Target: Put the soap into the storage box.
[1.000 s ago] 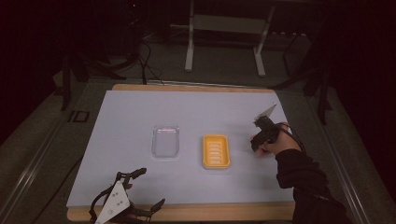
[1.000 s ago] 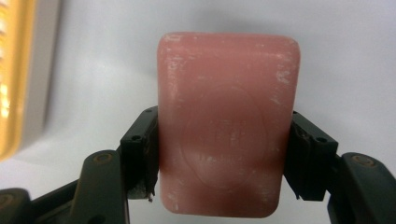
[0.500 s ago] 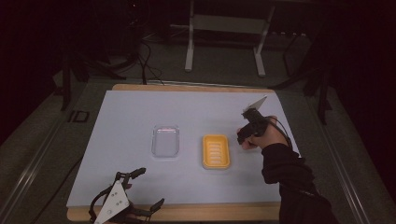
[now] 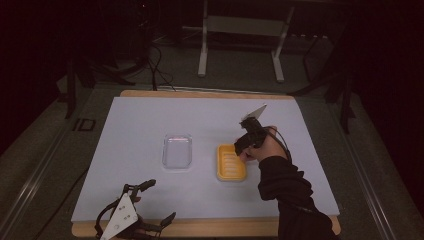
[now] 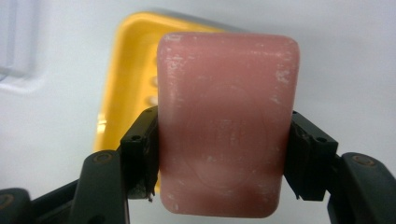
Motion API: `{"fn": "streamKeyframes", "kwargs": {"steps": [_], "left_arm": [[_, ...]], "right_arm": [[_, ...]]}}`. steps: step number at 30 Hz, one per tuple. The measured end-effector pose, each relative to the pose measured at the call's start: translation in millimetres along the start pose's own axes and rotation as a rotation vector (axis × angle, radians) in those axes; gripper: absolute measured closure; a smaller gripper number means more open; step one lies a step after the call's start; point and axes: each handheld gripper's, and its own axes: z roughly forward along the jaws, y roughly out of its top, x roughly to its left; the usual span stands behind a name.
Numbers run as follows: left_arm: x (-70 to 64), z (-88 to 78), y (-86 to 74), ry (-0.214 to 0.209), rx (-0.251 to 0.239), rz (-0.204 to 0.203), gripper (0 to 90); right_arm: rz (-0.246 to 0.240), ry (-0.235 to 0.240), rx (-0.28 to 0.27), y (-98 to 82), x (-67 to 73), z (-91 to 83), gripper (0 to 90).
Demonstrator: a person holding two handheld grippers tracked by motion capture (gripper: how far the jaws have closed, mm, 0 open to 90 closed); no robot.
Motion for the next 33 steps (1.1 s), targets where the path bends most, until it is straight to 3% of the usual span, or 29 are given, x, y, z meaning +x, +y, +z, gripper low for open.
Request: {"fn": "streamKeyframes", "kwargs": {"steps": [6, 13, 24, 26, 33], "left_arm": [[-0.3, 0.1, 0.0, 0.001, 0.0, 0.0, 1.7], [-0.4, -0.7, 0.3, 0.004, -0.008, -0.001, 1.7], [-2.5, -0.5, 0.9, -0.002, -0.008, 0.002, 1.7], [-2.4, -0.3, 0.9, -0.003, -0.007, 0.001, 1.7], [-2.3, -0.9, 0.9, -0.002, -0.01, -0.001, 1.7]], "right_arm": [[-0.006, -0.01, -0.006, 4.0, 23.9, -4.0, 37.4], [0.049, -0.018, -0.048, 2.8, 38.7, -0.8, 37.4], [0.125, -0.015, -0.069, -8.9, 40.0, 18.5, 37.4], [0.139, 0.012, -0.059, -10.3, 38.6, 25.1, 37.4], [0.151, -0.013, -0.043, -8.9, 41.2, 39.9, 37.4]]}}
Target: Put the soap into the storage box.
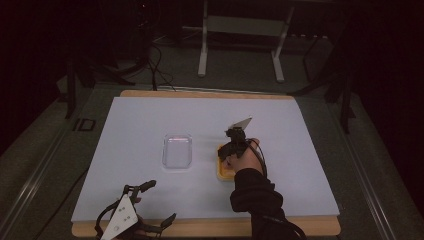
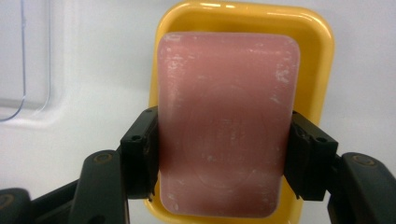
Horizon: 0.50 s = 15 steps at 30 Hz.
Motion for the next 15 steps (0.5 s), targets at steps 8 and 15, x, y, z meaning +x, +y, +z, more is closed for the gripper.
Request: {"fn": "streamKeyframes", "kwargs": {"steps": [8, 15], "left_arm": [[-0.4, -0.6, 0.2, -0.006, -0.002, 0.0, 1.7], [-0.7, -0.3, 0.2, -0.009, 0.0, 0.002, 1.7]], "right_arm": [[0.006, -0.047, 0.014, 2.8, 2.4, 12.7, 37.4], [0.034, -0.036, 0.03, 1.5, 0.0, 20.8, 37.3]]}}
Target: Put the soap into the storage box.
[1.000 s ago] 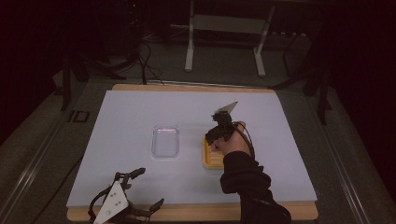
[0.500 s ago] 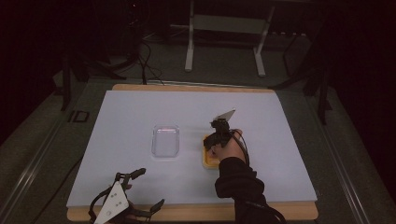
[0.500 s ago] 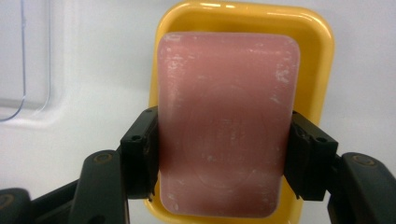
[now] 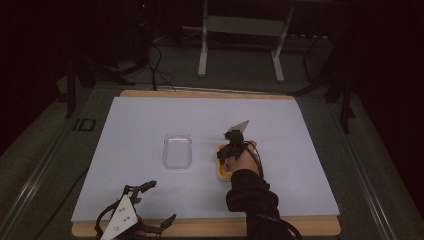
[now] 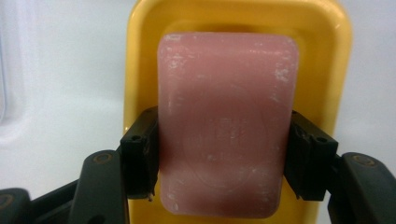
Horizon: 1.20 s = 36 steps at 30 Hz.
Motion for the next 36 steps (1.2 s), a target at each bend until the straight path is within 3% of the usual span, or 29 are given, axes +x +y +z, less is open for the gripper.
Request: {"fn": "streamKeyframes", "kwargs": {"steps": [13, 17, 22, 27, 31, 34, 36], "left_arm": [[0.0, 0.3, -0.1, -0.001, 0.006, 0.005, 1.7], [0.1, 0.7, -0.3, -0.003, 0.008, 0.004, 1.7], [0.0, 0.6, -0.5, -0.005, 0.01, 0.002, 1.7], [1.0, 1.1, -1.0, -0.008, 0.017, 0.003, 1.7], [0.4, 1.8, -1.2, -0.013, 0.021, 0.007, 1.7], [0.7, 2.5, -1.6, -0.013, 0.025, 0.007, 1.7], [1.2, 2.9, -1.8, -0.013, 0.029, 0.008, 1.7]], "right_arm": [[-0.028, -0.004, 0.041, 1.6, 0.2, 1.8, 35.7], [-0.005, 0.026, 0.002, 4.2, -1.0, -9.2, 30.7], [-0.088, -0.001, -0.034, 10.4, -0.2, -28.6, 30.8], [-0.182, 0.043, -0.064, 12.9, -9.1, -45.9, 30.2], [-0.268, 0.079, -0.059, 11.5, -20.4, -51.4, 27.0], [-0.312, 0.108, -0.077, 8.0, -30.4, -54.3, 17.6], [-0.346, 0.155, -0.088, 4.6, -36.7, -57.0, 13.4]]}}
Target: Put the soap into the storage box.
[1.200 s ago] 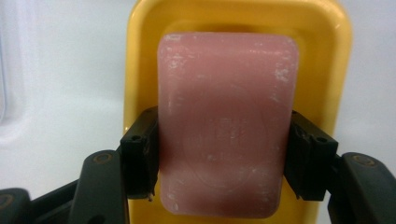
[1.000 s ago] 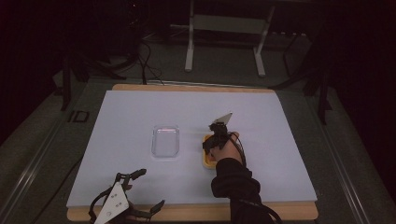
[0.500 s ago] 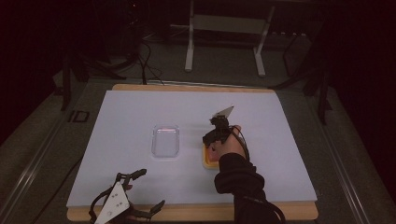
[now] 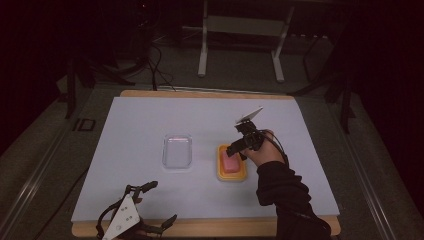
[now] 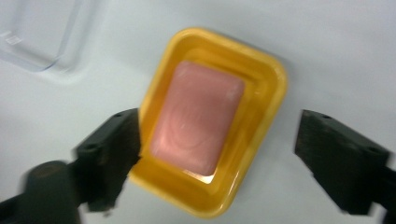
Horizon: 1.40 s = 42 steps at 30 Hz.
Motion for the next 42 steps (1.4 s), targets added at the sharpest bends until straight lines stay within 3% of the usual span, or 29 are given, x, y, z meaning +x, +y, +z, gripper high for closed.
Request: {"fn": "streamKeyframes", "kwargs": {"steps": [8, 13, 20, 29, 39, 42], "left_arm": [[0.9, 1.7, -1.3, 0.002, 0.012, -0.004, 1.7], [1.0, 2.2, -1.4, -0.001, 0.015, -0.004, 1.7], [0.7, 2.9, -1.8, -0.007, 0.018, -0.005, 1.7], [-0.1, 4.0, -2.3, -0.006, 0.027, -0.001, 1.7], [-0.6, 5.6, -2.4, -0.006, 0.035, 0.003, 1.7], [-0.7, 5.5, -2.4, -0.006, 0.034, 0.003, 1.7]], "right_arm": [[-0.092, 0.013, -0.062, -16.5, -9.1, -5.1, 13.5], [-0.178, 0.035, -0.149, -30.7, -19.0, -10.7, 13.5], [-0.238, 0.011, -0.165, -48.2, -34.4, -14.4, 13.2], [-0.232, 0.034, -0.211, -76.1, -57.3, -19.8, 12.9], [-0.213, -0.011, -0.263, -108.0, -84.6, -22.7, 13.0], [-0.212, 0.0, -0.274, -113.5, -87.1, -24.4, 13.0]]}}
